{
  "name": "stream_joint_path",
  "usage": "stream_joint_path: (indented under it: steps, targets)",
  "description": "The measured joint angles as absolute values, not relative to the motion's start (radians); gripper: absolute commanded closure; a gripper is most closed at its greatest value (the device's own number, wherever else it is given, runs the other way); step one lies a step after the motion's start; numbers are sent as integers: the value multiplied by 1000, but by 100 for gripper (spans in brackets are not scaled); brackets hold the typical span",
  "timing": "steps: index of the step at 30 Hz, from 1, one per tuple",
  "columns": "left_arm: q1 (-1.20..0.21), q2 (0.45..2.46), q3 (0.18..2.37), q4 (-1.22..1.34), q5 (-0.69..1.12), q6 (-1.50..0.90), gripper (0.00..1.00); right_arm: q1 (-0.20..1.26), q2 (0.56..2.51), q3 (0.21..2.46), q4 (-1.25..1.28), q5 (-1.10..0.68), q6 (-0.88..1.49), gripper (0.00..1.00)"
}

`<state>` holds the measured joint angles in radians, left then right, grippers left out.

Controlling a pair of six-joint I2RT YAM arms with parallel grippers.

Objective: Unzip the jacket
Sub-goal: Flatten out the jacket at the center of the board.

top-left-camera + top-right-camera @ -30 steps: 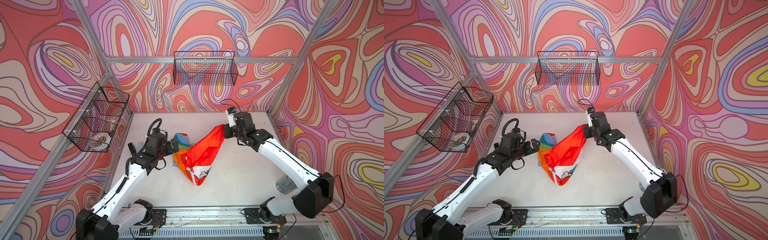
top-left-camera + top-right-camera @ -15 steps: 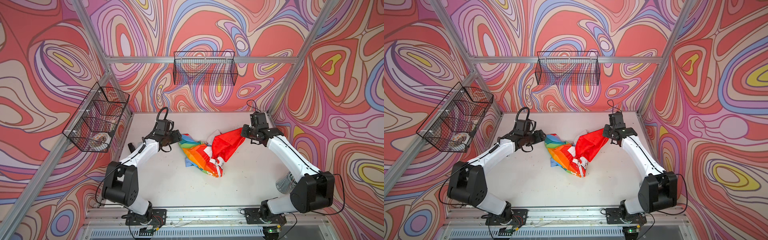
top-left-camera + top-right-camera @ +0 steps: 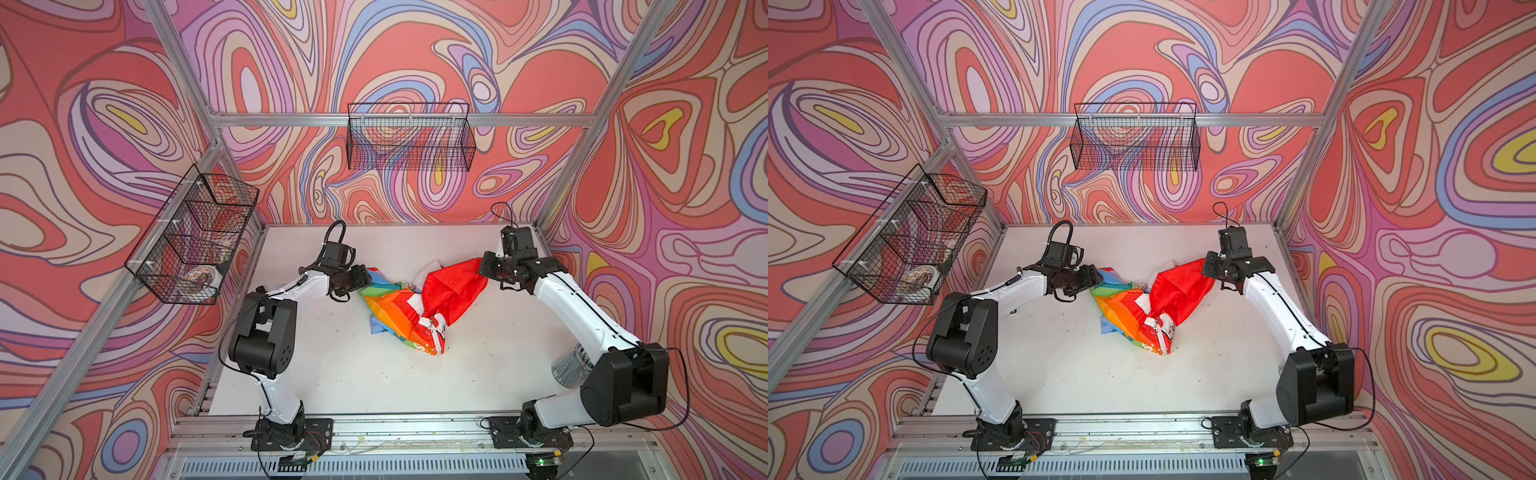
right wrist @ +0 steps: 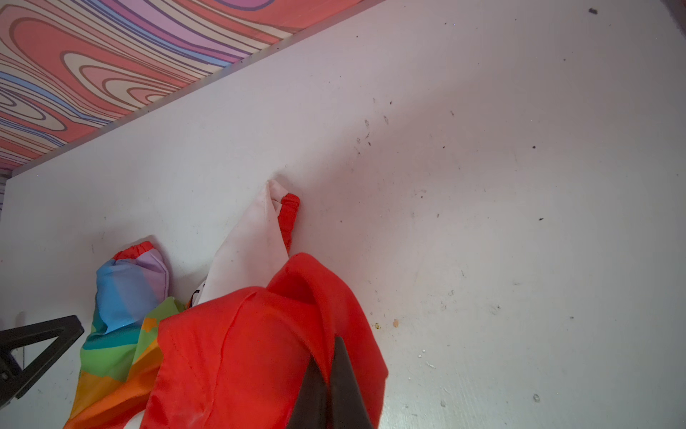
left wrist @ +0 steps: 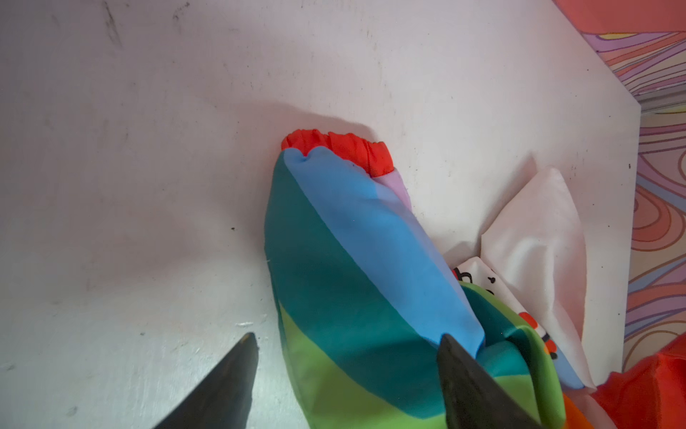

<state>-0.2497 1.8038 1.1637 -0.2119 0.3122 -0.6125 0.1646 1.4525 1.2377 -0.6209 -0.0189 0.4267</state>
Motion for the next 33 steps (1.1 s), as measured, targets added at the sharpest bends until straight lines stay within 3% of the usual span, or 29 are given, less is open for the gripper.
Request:
stream_joint_path:
  steps: [3,5,6,8,10,15,19,26,33]
  targets:
    - [-254,1815,1150,-184,331,-638,32,165,1452,1238,-620,-34,424,100]
    - [-261,1823,1140,-162,348,-657,43,165,1452,1238,-620,-46,424,100]
    - [-265,1827,1135,-151,355,-665,51,165,1452,1238,-620,-52,424,100]
    - [-271,1832,1124,-135,368,-684,79,165,1450,1238,-620,-59,423,100]
    - [-276,1831,1119,-130,376,-694,100,165,1445,1238,-620,-60,420,100]
    - [-277,1750,1118,-160,365,-708,100,165,1416,1253,-625,-46,408,100]
    - [-277,1546,1152,-283,286,-704,100,165,1377,1340,-648,-3,386,100]
    - [-279,1260,1430,-573,89,-664,100,165,1264,1559,-642,61,326,100]
    - [-281,1140,1578,-825,-27,-616,100,165,1151,1651,-642,30,271,100]
